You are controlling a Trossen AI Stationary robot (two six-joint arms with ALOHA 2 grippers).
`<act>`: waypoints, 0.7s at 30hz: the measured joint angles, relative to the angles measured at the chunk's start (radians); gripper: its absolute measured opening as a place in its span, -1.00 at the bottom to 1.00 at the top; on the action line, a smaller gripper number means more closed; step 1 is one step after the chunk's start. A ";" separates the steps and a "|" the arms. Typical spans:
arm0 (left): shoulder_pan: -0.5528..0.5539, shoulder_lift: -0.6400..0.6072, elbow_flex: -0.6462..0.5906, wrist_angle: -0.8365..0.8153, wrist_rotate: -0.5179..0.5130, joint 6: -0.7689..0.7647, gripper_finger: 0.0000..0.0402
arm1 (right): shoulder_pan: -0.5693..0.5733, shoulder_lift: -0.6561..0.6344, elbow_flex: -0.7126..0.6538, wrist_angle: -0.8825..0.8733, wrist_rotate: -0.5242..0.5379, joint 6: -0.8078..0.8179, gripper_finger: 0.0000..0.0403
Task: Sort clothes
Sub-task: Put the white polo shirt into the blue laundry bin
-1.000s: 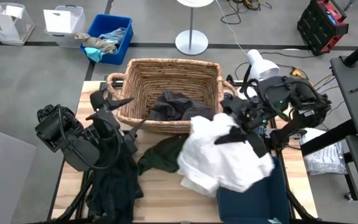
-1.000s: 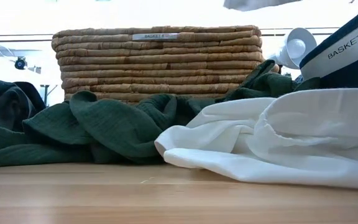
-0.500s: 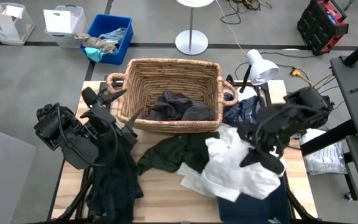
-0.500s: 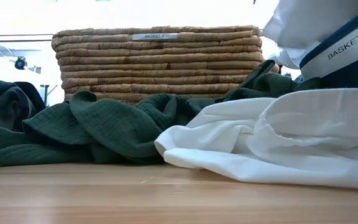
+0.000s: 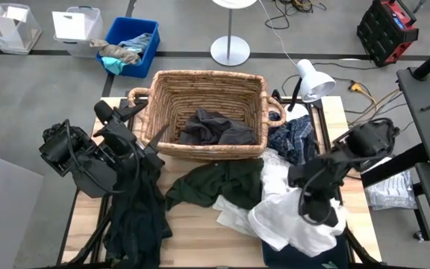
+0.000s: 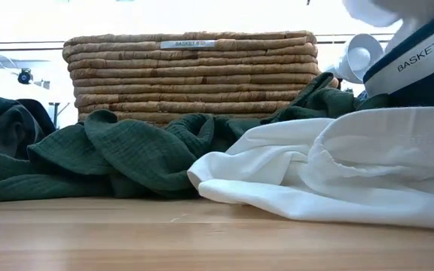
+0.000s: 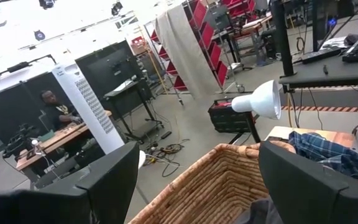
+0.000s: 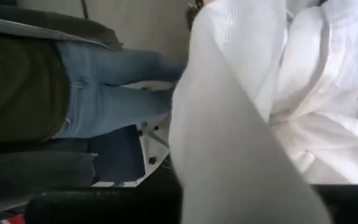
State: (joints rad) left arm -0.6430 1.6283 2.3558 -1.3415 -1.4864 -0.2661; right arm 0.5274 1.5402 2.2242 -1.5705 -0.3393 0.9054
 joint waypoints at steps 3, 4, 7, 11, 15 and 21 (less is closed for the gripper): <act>0.004 0.000 0.000 -0.002 0.000 0.000 0.51 | 0.008 0.000 -0.048 0.000 0.002 0.050 -0.96; 0.004 0.000 0.000 -0.003 0.000 0.000 0.51 | 0.012 0.000 -0.065 0.001 0.002 0.067 -0.96; 0.005 0.000 0.000 -0.006 0.000 0.000 0.51 | 0.030 0.000 -0.122 0.001 -0.002 0.090 -0.96; 0.006 0.000 0.000 -0.006 0.000 0.000 0.51 | 0.061 -0.002 -0.194 0.001 -0.004 0.081 -0.96; 0.006 0.000 0.000 -0.009 0.000 0.000 0.51 | 0.073 -0.015 -0.269 0.001 -0.003 0.060 -0.96; 0.006 0.000 -0.001 -0.009 0.000 0.000 0.51 | 0.073 -0.035 -0.428 0.000 0.026 -0.034 -0.96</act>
State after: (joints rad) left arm -0.6365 1.6283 2.3550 -1.3510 -1.4864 -0.2665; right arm 0.6003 1.5050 1.7965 -1.5703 -0.3137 0.8712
